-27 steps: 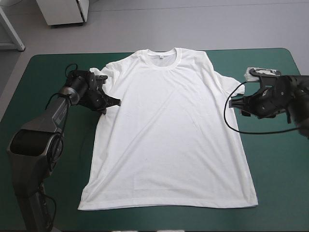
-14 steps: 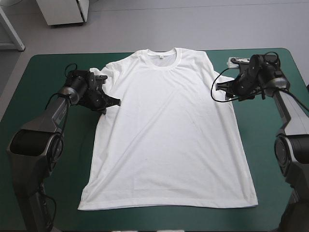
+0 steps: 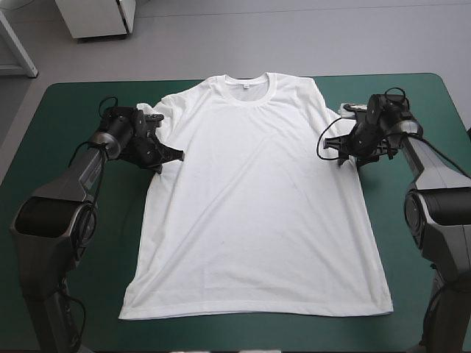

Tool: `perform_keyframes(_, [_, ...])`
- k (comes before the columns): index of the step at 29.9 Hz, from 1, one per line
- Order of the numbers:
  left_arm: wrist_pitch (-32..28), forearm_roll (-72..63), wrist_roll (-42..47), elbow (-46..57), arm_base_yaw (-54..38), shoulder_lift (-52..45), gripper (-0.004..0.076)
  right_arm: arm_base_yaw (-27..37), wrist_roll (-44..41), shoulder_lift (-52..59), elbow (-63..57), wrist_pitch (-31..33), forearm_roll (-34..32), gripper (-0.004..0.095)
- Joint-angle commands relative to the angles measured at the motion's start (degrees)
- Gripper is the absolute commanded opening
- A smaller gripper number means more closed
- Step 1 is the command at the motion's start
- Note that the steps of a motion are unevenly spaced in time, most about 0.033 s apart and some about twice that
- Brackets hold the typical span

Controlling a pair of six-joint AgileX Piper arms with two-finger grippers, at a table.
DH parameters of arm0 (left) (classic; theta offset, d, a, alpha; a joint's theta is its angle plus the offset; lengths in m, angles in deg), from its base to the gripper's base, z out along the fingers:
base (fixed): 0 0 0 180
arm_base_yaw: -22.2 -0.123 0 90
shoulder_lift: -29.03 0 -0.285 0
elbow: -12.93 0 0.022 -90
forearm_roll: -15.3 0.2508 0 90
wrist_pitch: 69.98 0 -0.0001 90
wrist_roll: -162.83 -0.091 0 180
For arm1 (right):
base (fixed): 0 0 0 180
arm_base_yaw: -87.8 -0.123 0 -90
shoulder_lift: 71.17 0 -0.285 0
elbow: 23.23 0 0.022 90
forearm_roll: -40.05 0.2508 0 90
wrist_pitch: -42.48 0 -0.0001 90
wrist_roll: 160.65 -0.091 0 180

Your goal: Fold the cloth

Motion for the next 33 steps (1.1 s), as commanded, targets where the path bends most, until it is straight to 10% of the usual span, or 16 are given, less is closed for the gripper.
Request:
perform_keyframes(1, [-2.5,-0.9,0.3,-1.0,0.0,-2.3,-0.0009,0.0,0.4,1.9,1.9,-0.8,2.1,0.0470])
perform_keyframes(5, [-2.6,-0.9,0.3,-1.0,0.0,-2.3,-0.0009,-0.6,0.4,-0.6,1.9,2.0,3.3,0.0375])
perform_keyframes(9, [-2.6,-0.9,0.8,-1.0,0.0,-2.3,-0.0009,-2.3,0.4,-2.0,1.9,3.8,2.9,0.0003])
perform_keyframes(33, [5.2,-0.6,-6.7,-23.2,0.0,-17.9,-0.0009,-3.2,-0.8,21.4,17.2,6.7,-0.8,-0.0019])
